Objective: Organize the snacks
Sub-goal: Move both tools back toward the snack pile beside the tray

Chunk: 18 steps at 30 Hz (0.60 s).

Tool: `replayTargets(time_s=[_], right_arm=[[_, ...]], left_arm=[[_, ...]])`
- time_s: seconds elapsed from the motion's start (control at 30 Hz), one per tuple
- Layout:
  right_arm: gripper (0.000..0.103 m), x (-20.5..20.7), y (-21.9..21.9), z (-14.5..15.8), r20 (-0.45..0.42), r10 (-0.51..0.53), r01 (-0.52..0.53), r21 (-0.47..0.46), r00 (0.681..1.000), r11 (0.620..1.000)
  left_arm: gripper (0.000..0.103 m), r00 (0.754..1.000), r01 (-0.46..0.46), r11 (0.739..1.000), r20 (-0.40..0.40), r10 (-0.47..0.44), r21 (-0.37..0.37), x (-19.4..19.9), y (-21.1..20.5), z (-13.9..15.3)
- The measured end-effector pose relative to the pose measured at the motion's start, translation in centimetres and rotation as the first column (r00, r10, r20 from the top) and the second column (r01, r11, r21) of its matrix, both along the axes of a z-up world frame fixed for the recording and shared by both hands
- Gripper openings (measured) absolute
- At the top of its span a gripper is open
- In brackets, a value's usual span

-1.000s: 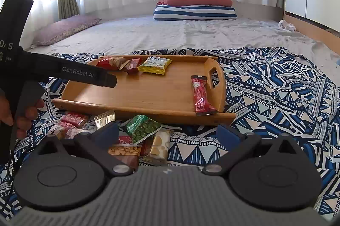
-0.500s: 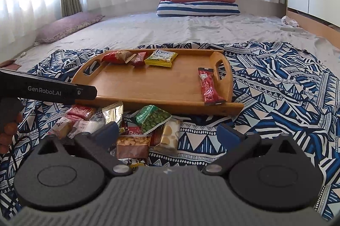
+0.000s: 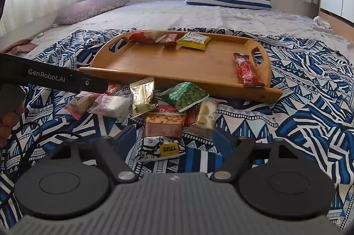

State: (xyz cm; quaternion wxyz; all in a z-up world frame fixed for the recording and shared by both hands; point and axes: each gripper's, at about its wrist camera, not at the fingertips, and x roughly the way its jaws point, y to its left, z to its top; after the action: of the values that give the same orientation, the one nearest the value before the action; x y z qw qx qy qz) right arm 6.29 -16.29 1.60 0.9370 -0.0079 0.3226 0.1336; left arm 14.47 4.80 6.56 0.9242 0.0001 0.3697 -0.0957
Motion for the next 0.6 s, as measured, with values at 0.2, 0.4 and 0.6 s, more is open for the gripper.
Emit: replayTargets(time_s=[0.2, 0.4, 0.6], right_arm=[[0.081, 0.5, 1.3, -0.7, -0.013, 0.032, -0.032, -0.033, 0.999, 0.999], [0.072, 1.6, 1.4, -1.8, -0.050, -0.003, 0.001, -0.036, 0.999, 0.999], [0.072, 1.7, 1.3, -2.0, -0.043, -0.010, 0.009, -0.028, 0.999, 1.000]], left_arm=[[0.092, 0.999, -0.034, 0.999, -0.034, 0.034, 0.001, 0.1, 0.9, -1.3], [0.092, 0.996, -0.042, 0.999, -0.073, 0.043, 0.017, 0.5, 1.7, -2.5], [0.092, 0.998, -0.015, 0.997, -0.066, 0.020, 0.077, 0.5, 1.1, -2.9]])
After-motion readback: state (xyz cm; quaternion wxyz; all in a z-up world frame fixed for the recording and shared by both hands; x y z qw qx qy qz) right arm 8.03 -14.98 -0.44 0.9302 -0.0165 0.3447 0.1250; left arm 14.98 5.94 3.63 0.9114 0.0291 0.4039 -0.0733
